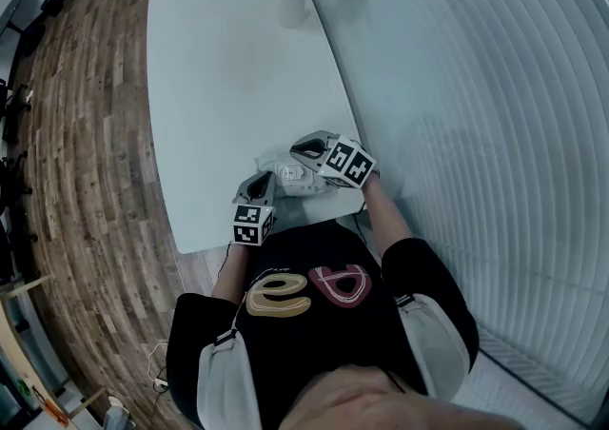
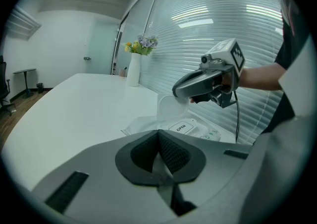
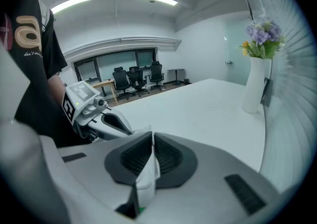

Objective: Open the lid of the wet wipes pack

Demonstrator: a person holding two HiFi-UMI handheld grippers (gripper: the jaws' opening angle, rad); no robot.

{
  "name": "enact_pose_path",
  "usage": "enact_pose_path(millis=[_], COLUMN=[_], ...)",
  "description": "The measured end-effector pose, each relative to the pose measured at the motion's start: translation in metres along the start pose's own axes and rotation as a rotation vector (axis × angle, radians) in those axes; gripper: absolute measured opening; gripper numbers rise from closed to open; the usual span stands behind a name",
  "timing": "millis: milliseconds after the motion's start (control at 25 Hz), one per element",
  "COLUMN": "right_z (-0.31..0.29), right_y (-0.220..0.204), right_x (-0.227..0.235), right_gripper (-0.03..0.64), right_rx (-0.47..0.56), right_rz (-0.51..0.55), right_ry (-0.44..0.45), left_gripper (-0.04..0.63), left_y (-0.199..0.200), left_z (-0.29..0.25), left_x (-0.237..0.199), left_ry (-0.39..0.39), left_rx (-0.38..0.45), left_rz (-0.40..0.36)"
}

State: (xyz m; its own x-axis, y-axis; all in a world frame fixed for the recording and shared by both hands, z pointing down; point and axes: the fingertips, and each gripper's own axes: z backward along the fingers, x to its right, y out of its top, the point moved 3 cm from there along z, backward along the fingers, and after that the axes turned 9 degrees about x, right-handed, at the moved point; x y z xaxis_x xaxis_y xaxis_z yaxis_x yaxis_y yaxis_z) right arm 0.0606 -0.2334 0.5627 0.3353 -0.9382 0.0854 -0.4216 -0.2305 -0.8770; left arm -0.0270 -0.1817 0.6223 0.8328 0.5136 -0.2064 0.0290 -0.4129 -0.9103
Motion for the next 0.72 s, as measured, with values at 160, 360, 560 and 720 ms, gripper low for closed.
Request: enact_pose_path(millis=[160,360,560,720], right_z=[-0.002,-0.006,-0.01,-0.015], right_y=[0.0,-0.006,-0.009,-0.014], right_x=[0.005,0.017,0.027,0.032], right_gripper=[0.023,0.031,0.038,0.046], right_rx=[0.01,0.021,0.026,0.022], right_rz=[-0.017,-0.051,-0.103,-0.091], right_ry=[-0.008,-0.044,-0.061,-0.088], left_gripper=[0.017,0.017,0.017,0.017], left_y=[0.001,0.0,0.004,0.001], left_z=[0.0,-0.001,0.0,-0.002], left_x=[0.0,-0.001,-0.001,-0.001], left_ry=[0.003,0.004,0.008,0.002], left_rx=[-0.005,-0.008,-0.006,-0.011], left_rz=[-0.005,-0.015,-0.019,-0.03])
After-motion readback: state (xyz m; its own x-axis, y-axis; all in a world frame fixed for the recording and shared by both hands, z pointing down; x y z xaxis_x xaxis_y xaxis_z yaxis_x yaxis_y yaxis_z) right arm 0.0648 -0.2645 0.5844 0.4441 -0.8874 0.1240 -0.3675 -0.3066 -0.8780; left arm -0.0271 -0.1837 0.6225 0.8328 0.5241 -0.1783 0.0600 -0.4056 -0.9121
